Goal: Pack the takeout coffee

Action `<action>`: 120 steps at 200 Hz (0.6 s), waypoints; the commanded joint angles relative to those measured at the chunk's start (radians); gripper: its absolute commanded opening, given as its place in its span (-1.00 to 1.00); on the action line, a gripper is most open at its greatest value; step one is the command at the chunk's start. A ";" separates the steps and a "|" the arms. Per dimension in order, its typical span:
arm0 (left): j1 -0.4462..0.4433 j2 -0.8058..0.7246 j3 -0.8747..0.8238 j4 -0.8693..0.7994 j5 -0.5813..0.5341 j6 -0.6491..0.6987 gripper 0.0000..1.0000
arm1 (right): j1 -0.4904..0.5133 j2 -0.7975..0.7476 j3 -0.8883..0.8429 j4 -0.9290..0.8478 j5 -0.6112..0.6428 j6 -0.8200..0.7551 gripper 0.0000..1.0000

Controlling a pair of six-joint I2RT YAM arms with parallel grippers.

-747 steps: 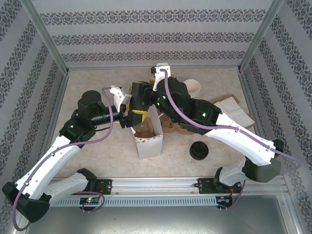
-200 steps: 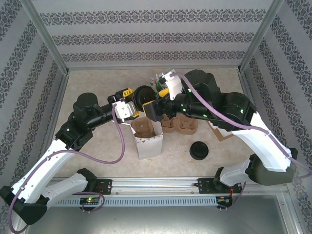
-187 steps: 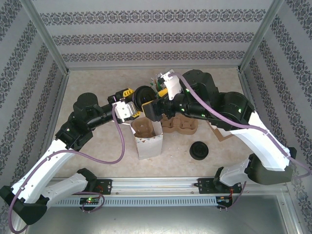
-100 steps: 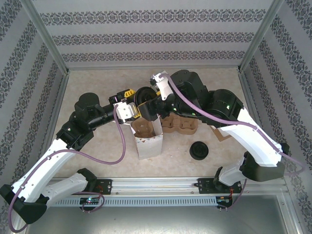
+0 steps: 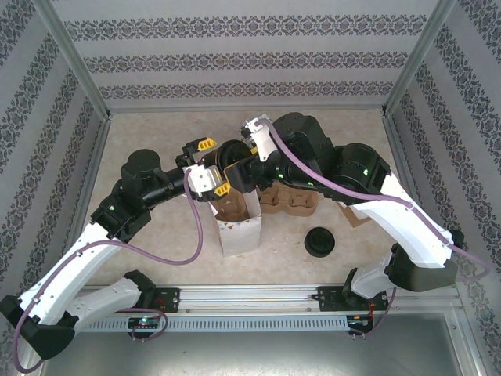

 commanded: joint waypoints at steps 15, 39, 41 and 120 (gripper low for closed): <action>-0.018 -0.053 0.003 0.018 0.022 -0.034 1.00 | 0.003 -0.012 0.021 -0.030 0.046 0.010 0.38; -0.018 -0.113 -0.009 0.001 0.055 -0.140 1.00 | -0.013 0.010 0.066 -0.116 0.082 0.048 0.39; -0.018 -0.121 -0.013 0.003 0.056 -0.154 1.00 | -0.014 0.013 0.070 -0.124 0.086 0.052 0.38; -0.018 -0.284 -0.002 -0.133 -0.281 -0.755 0.75 | 0.018 0.290 0.456 -0.511 0.071 0.215 0.31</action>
